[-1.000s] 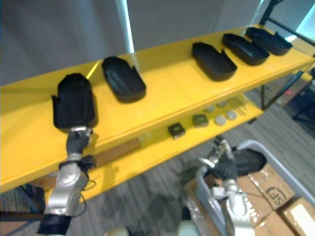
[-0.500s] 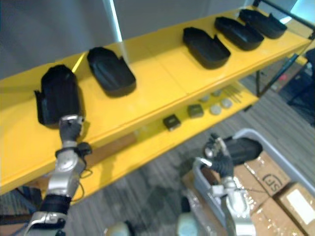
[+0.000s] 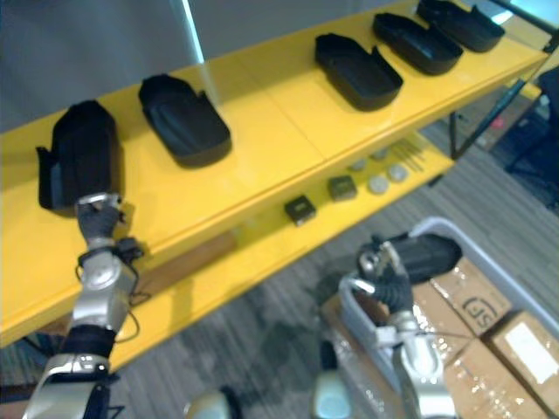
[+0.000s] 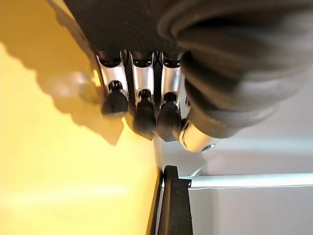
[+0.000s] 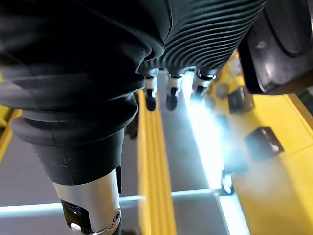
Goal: Walk over and take plastic housings, then place them on the shelf
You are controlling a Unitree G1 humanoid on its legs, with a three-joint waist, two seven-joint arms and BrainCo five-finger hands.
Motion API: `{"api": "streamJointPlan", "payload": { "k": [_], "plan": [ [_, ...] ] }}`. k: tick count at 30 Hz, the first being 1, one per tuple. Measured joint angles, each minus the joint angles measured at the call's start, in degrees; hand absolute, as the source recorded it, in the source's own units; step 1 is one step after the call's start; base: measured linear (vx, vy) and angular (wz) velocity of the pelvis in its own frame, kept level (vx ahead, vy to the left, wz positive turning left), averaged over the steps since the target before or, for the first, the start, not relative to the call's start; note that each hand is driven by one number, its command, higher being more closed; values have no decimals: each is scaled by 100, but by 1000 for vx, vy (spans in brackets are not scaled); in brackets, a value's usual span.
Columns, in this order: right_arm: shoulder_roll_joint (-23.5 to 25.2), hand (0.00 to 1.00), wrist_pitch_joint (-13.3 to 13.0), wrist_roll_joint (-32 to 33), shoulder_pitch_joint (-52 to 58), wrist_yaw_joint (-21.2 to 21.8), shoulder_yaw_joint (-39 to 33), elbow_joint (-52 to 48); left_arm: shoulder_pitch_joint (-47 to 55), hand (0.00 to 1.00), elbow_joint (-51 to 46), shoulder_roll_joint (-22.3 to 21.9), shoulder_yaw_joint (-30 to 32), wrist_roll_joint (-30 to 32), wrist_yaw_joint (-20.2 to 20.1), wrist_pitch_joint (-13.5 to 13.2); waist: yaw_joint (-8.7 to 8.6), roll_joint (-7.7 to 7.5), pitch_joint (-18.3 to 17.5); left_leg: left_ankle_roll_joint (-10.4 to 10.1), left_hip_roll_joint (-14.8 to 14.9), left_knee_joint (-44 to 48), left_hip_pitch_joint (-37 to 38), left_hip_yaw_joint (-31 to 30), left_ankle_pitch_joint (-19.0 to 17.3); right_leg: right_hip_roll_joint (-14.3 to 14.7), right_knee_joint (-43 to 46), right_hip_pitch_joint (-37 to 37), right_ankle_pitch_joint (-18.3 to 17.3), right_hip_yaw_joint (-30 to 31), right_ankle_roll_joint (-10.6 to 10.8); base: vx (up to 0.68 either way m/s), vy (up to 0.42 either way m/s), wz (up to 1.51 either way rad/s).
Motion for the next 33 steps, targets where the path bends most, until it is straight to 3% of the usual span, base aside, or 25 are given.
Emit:
{"api": "streamJointPlan", "payload": {
  "k": [5,7,9,13,17,20,25,31,33],
  "plan": [
    [349,0,1,-93,262,-88,-6,-53,1416,0,-3176,-741,181,27,105,-86,60,29,16,7,-39,-2,-78,-256,8,-36,-16,85,-1,-301,0,26,26,25],
    [434,0,1,-131,383,-206,-7,-172,1903,0,-4174,-948,169,57,-65,-95,102,55,29,12,-75,-20,-75,-313,10,-80,-20,159,-6,-396,4,-3,36,20],
    [510,0,1,-185,561,-272,-9,-323,2267,0,-5135,-1027,164,58,-535,-111,176,74,31,44,-161,-51,-77,-404,29,-159,-34,231,-29,-526,23,-18,36,22],
    [636,0,70,-289,725,-364,1,-412,2333,0,-5650,-1020,161,-72,-1099,-228,190,127,-12,88,-239,-80,-67,-497,58,-243,-34,315,-63,-625,58,-30,38,15],
    [640,0,98,-293,829,-437,-2,-412,2230,0,-5614,-1003,91,-170,-1182,24,166,192,-167,88,-233,-88,-68,-492,62,-236,-47,307,-63,-627,57,0,0,0],
    [635,0,108,-294,811,-497,-4,-378,1785,0,-5050,-712,37,-186,-868,257,153,197,-333,75,-221,-112,-71,-476,84,-220,-53,280,-60,-618,54,7,11,-3],
    [560,0,108,-297,491,-615,-6,-354,1168,0,-4280,-311,-124,-795,-912,413,30,75,-494,57,-225,-193,-39,-450,140,-207,-52,237,-41,-598,36,3,6,-2],
    [198,0,126,-285,117,-603,-12,-110,-163,0,-2310,239,-312,-917,-960,649,-20,57,-518,53,-222,-218,125,-222,143,-188,-51,233,45,-413,-16,-33,35,-18],
    [166,0,127,-283,106,-540,-10,43,-570,0,-1657,442,-336,-1143,-1023,651,-138,54,-519,63,-178,-225,127,-164,119,-167,-71,212,39,-350,-30,-61,18,-14]
  ]
}}
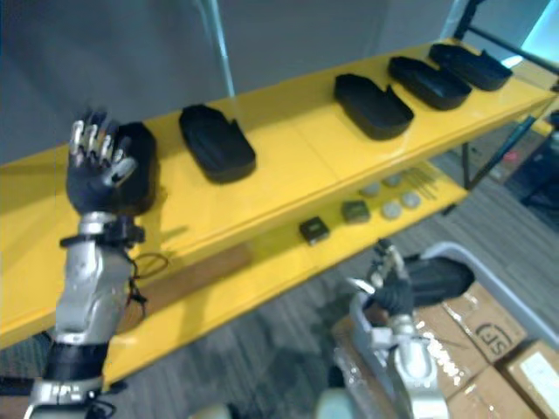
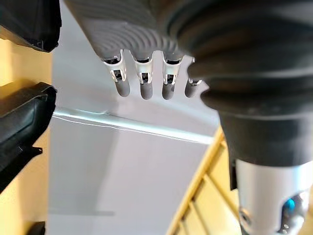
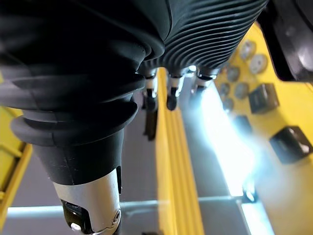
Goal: Walk over and take plastic housings, then place them on the shelf
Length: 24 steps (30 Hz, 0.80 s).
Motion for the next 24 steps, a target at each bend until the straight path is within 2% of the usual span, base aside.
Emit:
{"api": "streamJointPlan", "payload": {
  "k": [5,10,15,18,20,23,24],
  "plan": [
    [-154,0,1,5,-17,184,3,150,-627,0,1066,243,-216,-210,-9,104,-143,1,1,-8,42,2,-22,142,1,67,-60,-100,54,124,-27,-7,19,-16],
    [-235,0,7,54,-30,302,8,157,-1241,0,2204,376,-297,-226,53,489,-254,-7,7,-23,51,35,-83,216,-8,90,-56,-215,79,244,-2,32,47,-6],
    [-235,0,47,58,-59,300,37,147,-1401,0,2407,568,-402,-401,123,705,-256,-49,154,-29,54,42,8,273,-11,101,-32,-207,78,308,-4,11,38,-5],
    [-234,0,85,59,-88,267,210,142,-1579,0,2630,569,-396,-390,415,877,-238,-45,365,-43,124,170,-14,324,-109,147,-3,-205,68,388,-14,-64,30,-13],
    [-234,0,89,60,-74,201,293,142,-1640,0,2689,563,-400,-380,512,898,-244,-42,458,-36,165,246,-48,320,-141,153,27,-216,65,394,-16,-52,48,-4],
    [-234,0,89,73,-49,138,300,140,-1833,0,2870,562,-401,-379,697,948,-249,-61,509,-34,172,275,-140,315,-140,156,77,-311,65,396,-15,-16,27,1],
    [-234,0,89,183,-31,82,321,139,-1870,0,2882,562,-402,-378,729,1047,-248,-60,513,-30,174,318,-177,307,-143,165,89,-333,63,394,-15,0,45,1]
  ]
}}
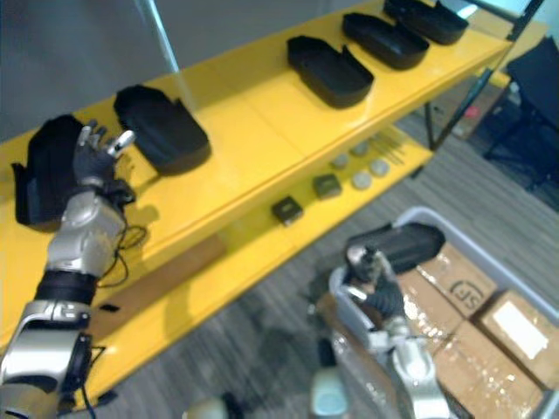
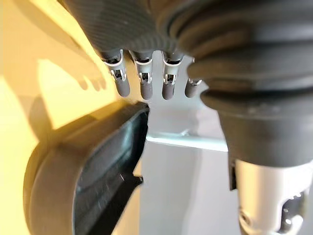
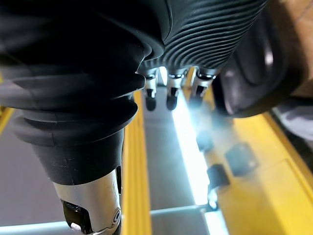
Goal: Walk over and take plastic housings, then place them on the shelf
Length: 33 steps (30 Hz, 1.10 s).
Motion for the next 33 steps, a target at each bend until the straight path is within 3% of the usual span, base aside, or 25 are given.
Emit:
{"api": "streamJointPlan", "payload": {
  "k": [5,6,7,21,29,33],
  "plan": [
    [2,0,0,92,20,-55,110,-12,-93,0,345,-1,-7,10,110,282,8,-22,18,2,16,31,-28,1,-3,11,64,-52,-10,3,-12,-13,50,-1],
    [5,0,-1,108,17,-172,223,-118,-190,0,399,2,-2,101,234,318,55,-63,322,9,97,210,-42,-18,-95,19,228,-68,-81,2,3,-94,88,-5],
    [5,0,-1,109,44,-179,244,-119,-212,0,404,3,-3,182,270,334,75,-64,325,6,120,246,-41,-12,-116,43,245,-68,-89,7,2,-93,82,-6],
    [5,0,-15,268,32,-199,319,-117,-405,0,826,14,80,289,1034,254,97,-97,344,7,131,289,-129,-8,-136,78,274,-150,-99,17,1,13,32,0],
    [5,0,-49,268,34,-246,544,-81,-425,0,846,14,229,283,1086,70,95,-217,408,3,133,281,-128,-17,-131,52,290,-150,-100,15,2,-10,34,0],
    [5,0,-50,267,12,-303,545,-75,-435,0,851,14,195,277,624,-26,103,-217,409,3,128,271,-130,-19,-130,43,289,-150,-100,15,2,13,43,2]
  ]
}}
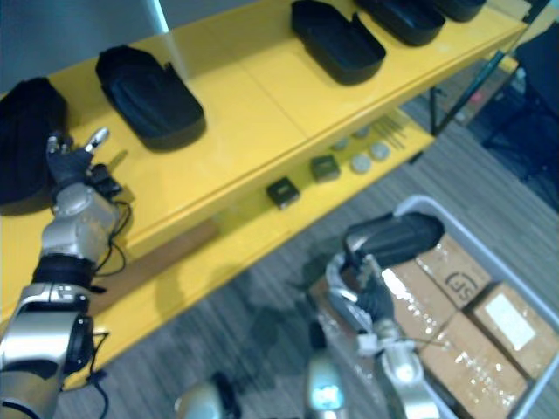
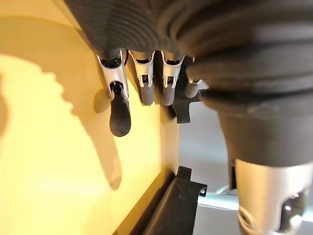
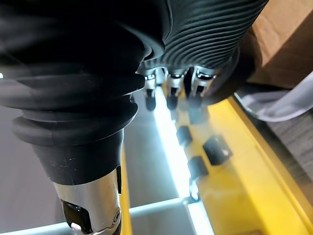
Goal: Walk over and take plastic housings, then place them on the shelf
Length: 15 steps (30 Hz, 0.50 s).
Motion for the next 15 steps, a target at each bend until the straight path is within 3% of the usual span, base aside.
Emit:
{"api": "streamJointPlan", "payload": {
  "k": [4,6,11,13,15],
  "plan": [
    [0,0,0,0,-69,4,-1,-1,15,0,-133,-16,-260,-46,-597,-318,-1,0,0,0,-31,-20,3,2,3,-11,-15,0,0,-3,0,0,0,0],
    [0,0,-1,1,-91,8,-8,-3,101,0,-345,-16,-258,-65,-705,-442,-6,1,0,-3,-53,-50,12,7,19,-24,-32,1,1,-5,0,0,0,0],
    [2,0,-2,-5,-77,54,-33,7,703,0,-2066,12,-58,62,-775,-959,19,20,-7,-5,-122,-177,103,4,79,-65,-50,22,2,-35,1,23,28,2],
    [12,0,-2,-17,-19,135,-148,39,1131,0,-2991,14,258,614,-642,-1018,26,77,-19,-15,-129,-233,152,-9,85,-66,-53,94,2,-63,1,28,39,2],
    [17,0,-24,-18,152,154,-322,40,1618,0,-3652,236,544,1720,-364,-957,51,183,-93,-9,-195,-405,242,-31,157,-100,-55,138,2,-171,1,30,19,13]
  ]
}}
